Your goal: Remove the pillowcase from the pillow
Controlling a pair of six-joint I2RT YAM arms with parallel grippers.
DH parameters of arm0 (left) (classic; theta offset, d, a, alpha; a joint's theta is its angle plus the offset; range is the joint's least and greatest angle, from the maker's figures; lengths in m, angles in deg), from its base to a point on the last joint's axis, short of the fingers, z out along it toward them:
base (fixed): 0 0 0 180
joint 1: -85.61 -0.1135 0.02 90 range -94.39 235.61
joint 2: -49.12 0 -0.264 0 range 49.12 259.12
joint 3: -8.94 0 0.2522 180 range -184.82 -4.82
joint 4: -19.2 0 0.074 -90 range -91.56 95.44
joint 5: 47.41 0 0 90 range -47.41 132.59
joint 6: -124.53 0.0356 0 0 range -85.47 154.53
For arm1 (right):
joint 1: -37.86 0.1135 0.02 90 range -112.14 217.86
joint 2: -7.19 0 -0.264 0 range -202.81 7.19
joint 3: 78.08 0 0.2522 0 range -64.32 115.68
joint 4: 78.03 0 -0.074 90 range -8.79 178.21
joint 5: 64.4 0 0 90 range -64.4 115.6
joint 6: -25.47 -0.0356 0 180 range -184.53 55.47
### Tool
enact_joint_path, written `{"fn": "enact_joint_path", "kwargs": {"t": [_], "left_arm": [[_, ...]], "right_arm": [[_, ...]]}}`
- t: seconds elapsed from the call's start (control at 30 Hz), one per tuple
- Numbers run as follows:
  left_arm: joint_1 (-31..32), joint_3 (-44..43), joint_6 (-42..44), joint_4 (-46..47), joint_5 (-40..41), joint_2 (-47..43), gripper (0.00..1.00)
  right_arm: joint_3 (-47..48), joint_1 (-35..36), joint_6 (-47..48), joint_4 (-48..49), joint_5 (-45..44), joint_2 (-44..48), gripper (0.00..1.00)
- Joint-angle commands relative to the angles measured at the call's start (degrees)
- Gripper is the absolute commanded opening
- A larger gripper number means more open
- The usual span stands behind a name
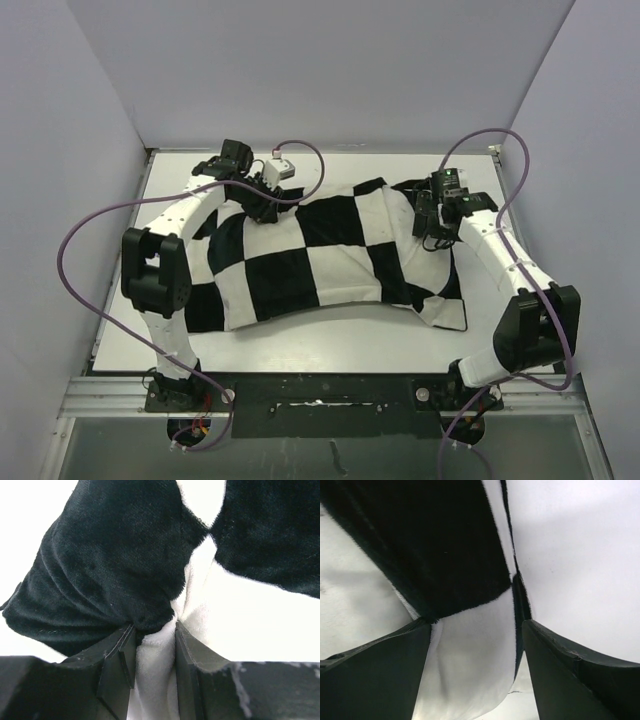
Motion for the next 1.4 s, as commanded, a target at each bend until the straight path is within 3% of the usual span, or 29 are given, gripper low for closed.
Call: {"fn": "enact_joint_path", "kwargs": {"t": [0.0,0.03,0.1,0.13,0.17,0.33,0.57,0.7,0.77,1.0,1.2,1.37], "left_arm": [[-0.41,1.16,-0.34,-9.16,-2.03,-2.35,0.29],[-0.50,1.02,-0.48,-9.52,-2.47,-2.52,0.29],[-0.65,0.55,-0.81,-10.68,-3.57,-3.16,0.29],[-0.91,0.13,-1.13,-11.52,-4.55,-3.66,0.29],[-1.31,-0.46,-1.46,-12.74,-6.05,-4.16,0.29],[-5.12,-7.51,-3.97,-19.22,-16.08,-7.33,0.32],[-9.67,-24.39,-11.54,-19.91,-19.79,-9.46,0.42],[-11.06,-33.29,-14.70,-16.74,-17.07,-10.09,0.50],[-11.99,-35.60,-15.62,-12.64,-14.77,-11.47,0.52],[-10.50,-31.11,-16.22,3.44,-9.72,-19.00,0.58],[1.04,-29.83,-7.27,3.97,-0.67,-21.31,0.62],[3.18,-26.33,-1.23,8.66,6.21,-21.87,0.61]], "right_arm": [[2.55,3.81,2.49,1.25,-4.90,-3.32,0.69],[4.25,3.53,2.44,1.09,-6.53,-4.84,0.59],[8.77,1.64,0.53,0.75,-11.15,-8.09,0.18],[11.35,0.27,-0.50,1.32,-11.28,-9.31,0.05],[14.33,-0.96,-1.07,2.41,-10.03,-10.38,0.00],[33.74,0.49,0.20,10.34,-3.16,-16.07,0.00],[76.39,8.33,0.88,16.54,8.97,-31.64,0.00],[70.33,10.95,-5.29,37.44,17.28,-26.99,0.00],[68.45,12.32,-6.26,41.21,20.21,-25.42,0.00],[68.40,18.85,-4.54,40.53,27.75,-24.40,0.00],[65.93,25.02,-0.83,39.40,28.07,-24.82,0.00],[64.99,27.64,-0.14,39.65,28.62,-23.72,0.00]]}}
